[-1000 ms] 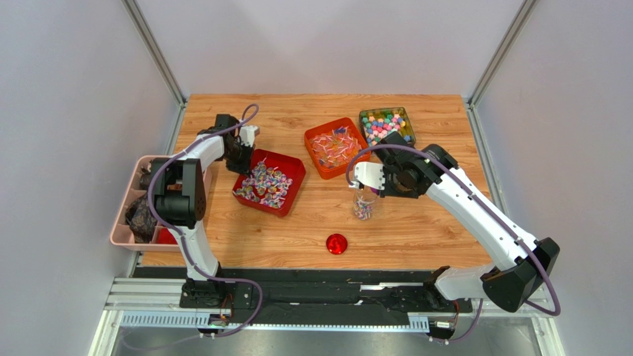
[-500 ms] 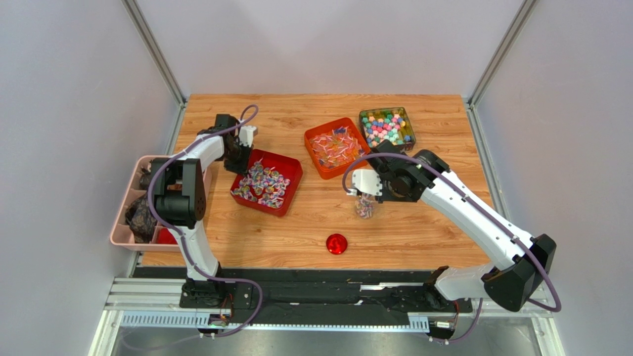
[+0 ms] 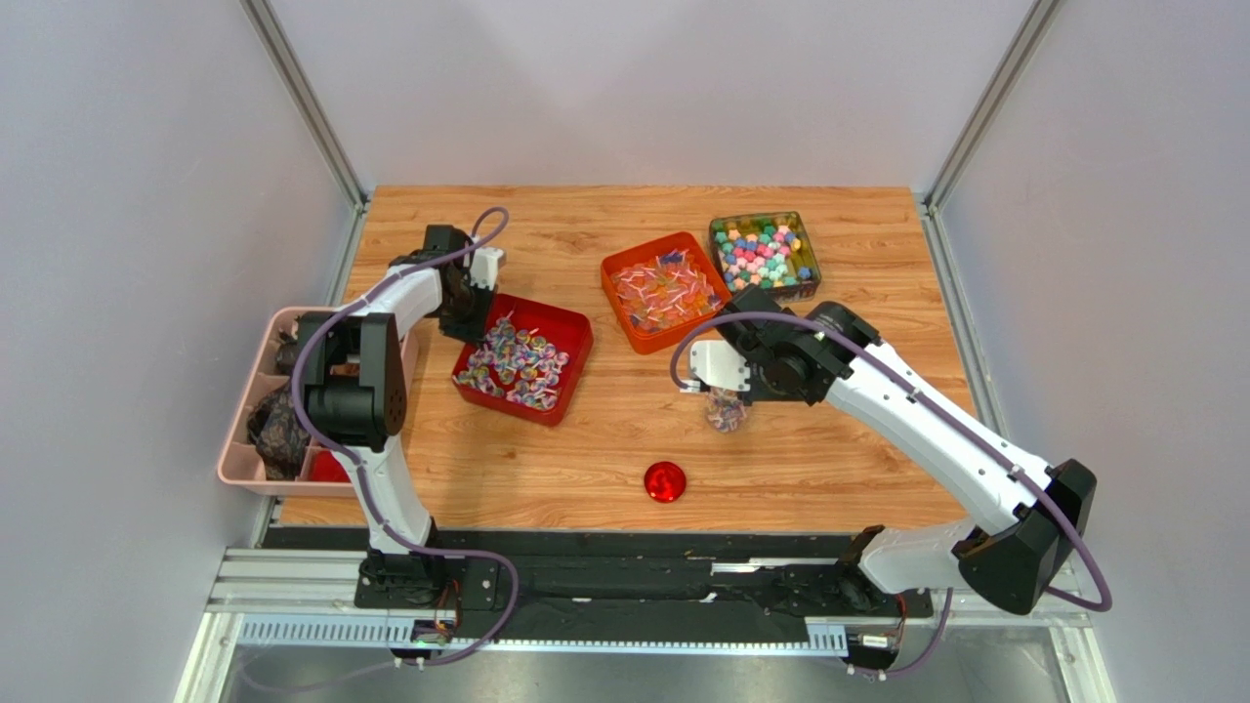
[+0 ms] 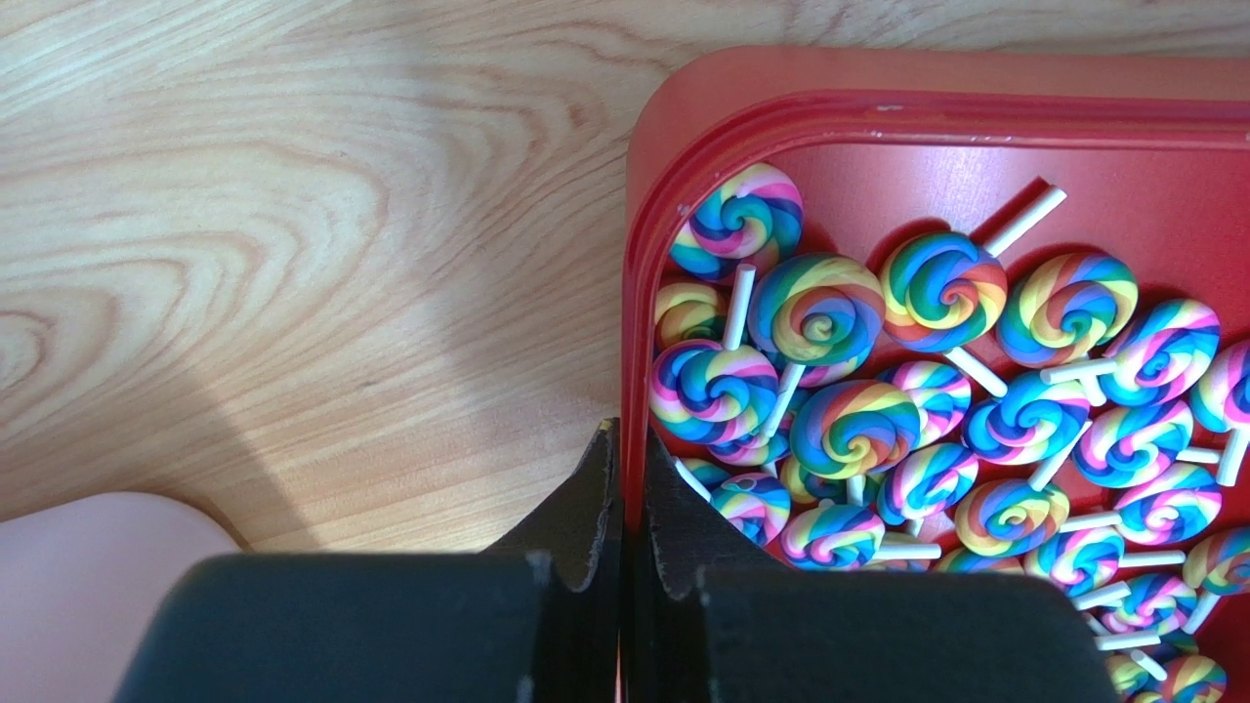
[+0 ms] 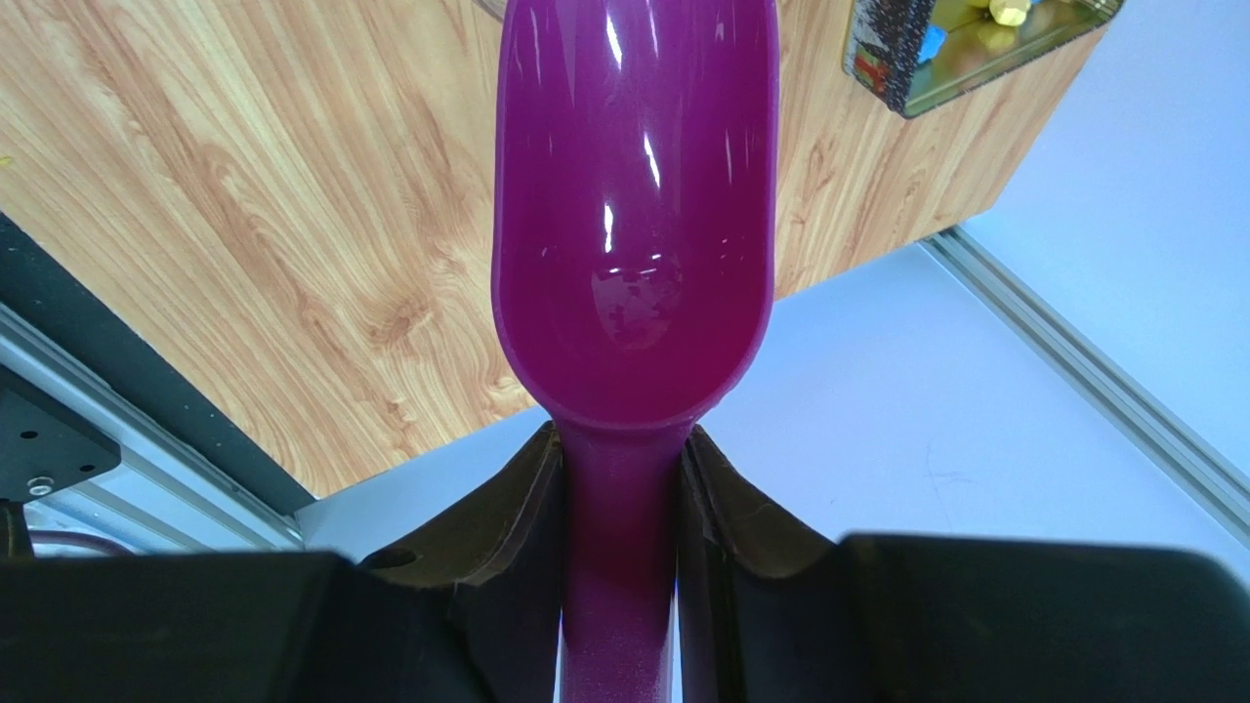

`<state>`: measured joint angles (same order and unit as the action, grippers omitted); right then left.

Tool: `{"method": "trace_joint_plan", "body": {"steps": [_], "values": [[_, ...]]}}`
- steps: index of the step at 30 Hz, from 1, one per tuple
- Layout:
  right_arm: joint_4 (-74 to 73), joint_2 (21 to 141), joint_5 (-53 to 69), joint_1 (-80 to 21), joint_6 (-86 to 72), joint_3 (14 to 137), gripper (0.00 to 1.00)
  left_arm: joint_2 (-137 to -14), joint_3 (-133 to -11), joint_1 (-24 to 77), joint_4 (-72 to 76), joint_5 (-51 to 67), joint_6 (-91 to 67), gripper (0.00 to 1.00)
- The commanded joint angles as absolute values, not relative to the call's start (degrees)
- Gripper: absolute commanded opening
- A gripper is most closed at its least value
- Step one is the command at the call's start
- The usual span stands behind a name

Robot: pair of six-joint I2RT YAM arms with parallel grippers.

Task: Pack the candies
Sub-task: Place the fake candies in the packing bottle, then place the storage box at the center of the board.

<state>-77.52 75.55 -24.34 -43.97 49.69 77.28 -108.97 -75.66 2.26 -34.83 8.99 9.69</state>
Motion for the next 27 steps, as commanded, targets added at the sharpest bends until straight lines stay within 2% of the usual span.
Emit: {"method": "trace_joint_plan", "body": {"steps": [1,9,16,27], "values": [[-95.5,73.9,-28.7,-44.3,49.8,82.3,0.0,-105.2,-75.9,2.0,-33.8,10.9,8.3,0.0],[-94.7,75.1,-28.2,-44.1,49.4,95.2,0.0,-106.1,-75.9,2.0,-34.1,11.2,8.1,0.0],[-81.1,76.3,-21.4,-44.2,49.2,96.9,0.0,-106.5,-76.7,2.0,-35.0,11.5,7.9,0.0],[-68.5,93.0,-28.4,-49.4,52.5,106.0,0.0,-101.7,-75.7,3.7,-33.5,9.1,9.1,0.0]]}}
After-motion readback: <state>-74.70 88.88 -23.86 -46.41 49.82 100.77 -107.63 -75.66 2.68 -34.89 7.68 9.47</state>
